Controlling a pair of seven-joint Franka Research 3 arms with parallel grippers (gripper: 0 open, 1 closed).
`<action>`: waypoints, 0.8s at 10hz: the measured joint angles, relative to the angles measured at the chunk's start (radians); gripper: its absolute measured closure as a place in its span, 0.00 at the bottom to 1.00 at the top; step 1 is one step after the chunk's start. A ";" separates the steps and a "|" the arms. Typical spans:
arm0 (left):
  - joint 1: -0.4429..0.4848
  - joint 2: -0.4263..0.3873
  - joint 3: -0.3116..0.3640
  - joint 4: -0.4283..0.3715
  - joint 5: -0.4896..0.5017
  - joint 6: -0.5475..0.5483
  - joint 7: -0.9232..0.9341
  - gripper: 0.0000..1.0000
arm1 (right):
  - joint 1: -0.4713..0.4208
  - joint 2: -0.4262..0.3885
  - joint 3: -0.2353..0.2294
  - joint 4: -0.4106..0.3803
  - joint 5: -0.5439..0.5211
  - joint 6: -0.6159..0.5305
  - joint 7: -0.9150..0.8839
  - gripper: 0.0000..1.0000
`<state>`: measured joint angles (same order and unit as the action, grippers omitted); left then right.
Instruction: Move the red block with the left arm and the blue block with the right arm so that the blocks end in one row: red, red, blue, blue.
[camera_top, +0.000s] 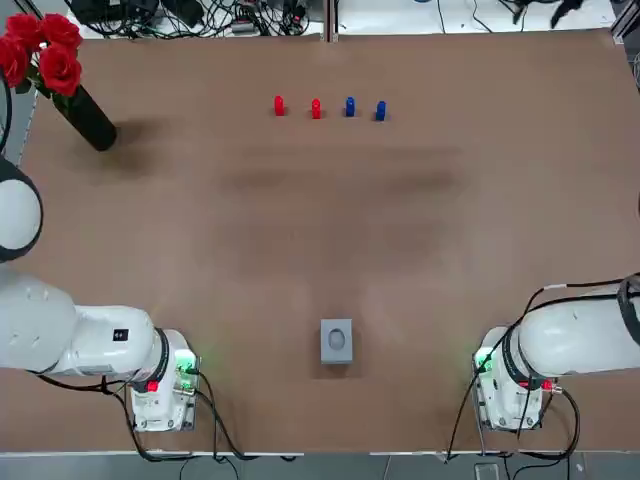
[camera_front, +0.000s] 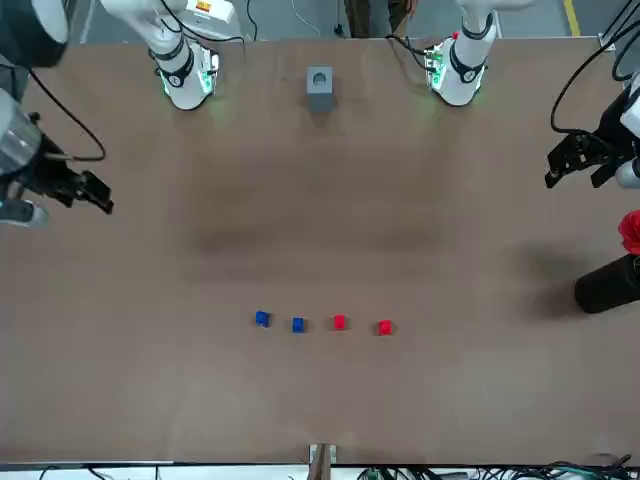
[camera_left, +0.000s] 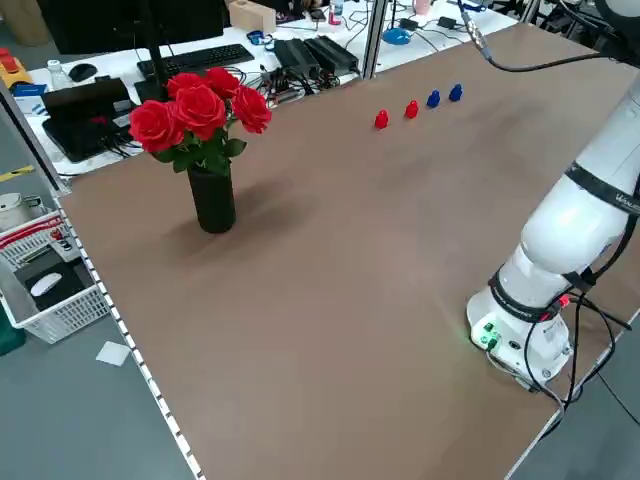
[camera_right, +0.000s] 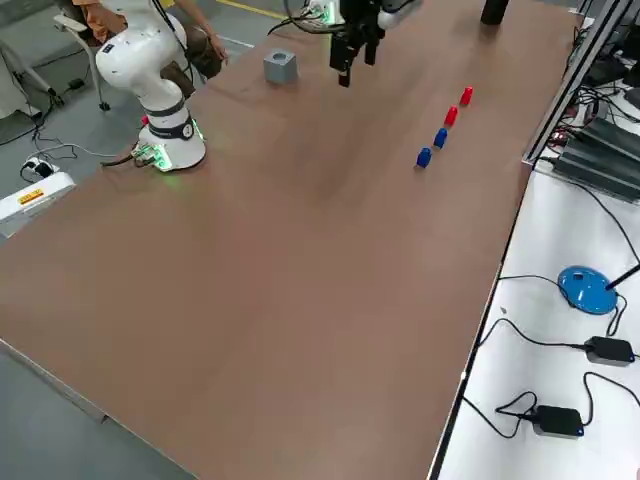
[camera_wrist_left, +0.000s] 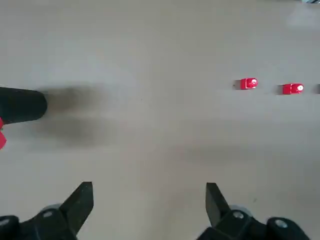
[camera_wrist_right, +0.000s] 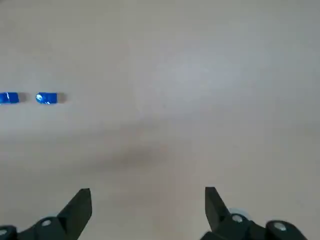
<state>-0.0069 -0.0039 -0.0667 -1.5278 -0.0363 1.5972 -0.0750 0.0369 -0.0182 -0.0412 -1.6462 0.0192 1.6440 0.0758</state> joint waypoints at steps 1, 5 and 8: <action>0.000 0.000 0.000 0.000 0.000 -0.015 0.000 0.01 | -0.022 -0.018 -0.013 0.000 0.000 -0.026 -0.072 0.00; 0.008 0.000 0.000 0.006 0.005 -0.020 0.000 0.01 | -0.046 -0.101 -0.021 -0.003 -0.001 -0.094 -0.178 0.00; 0.012 0.000 0.000 0.014 0.006 -0.020 0.000 0.01 | -0.048 -0.197 -0.028 -0.065 -0.001 -0.109 -0.202 0.00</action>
<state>0.0048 -0.0042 -0.0669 -1.5140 -0.0298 1.5777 -0.0749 -0.0113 -0.2149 -0.0692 -1.7116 0.0181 1.5355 -0.1264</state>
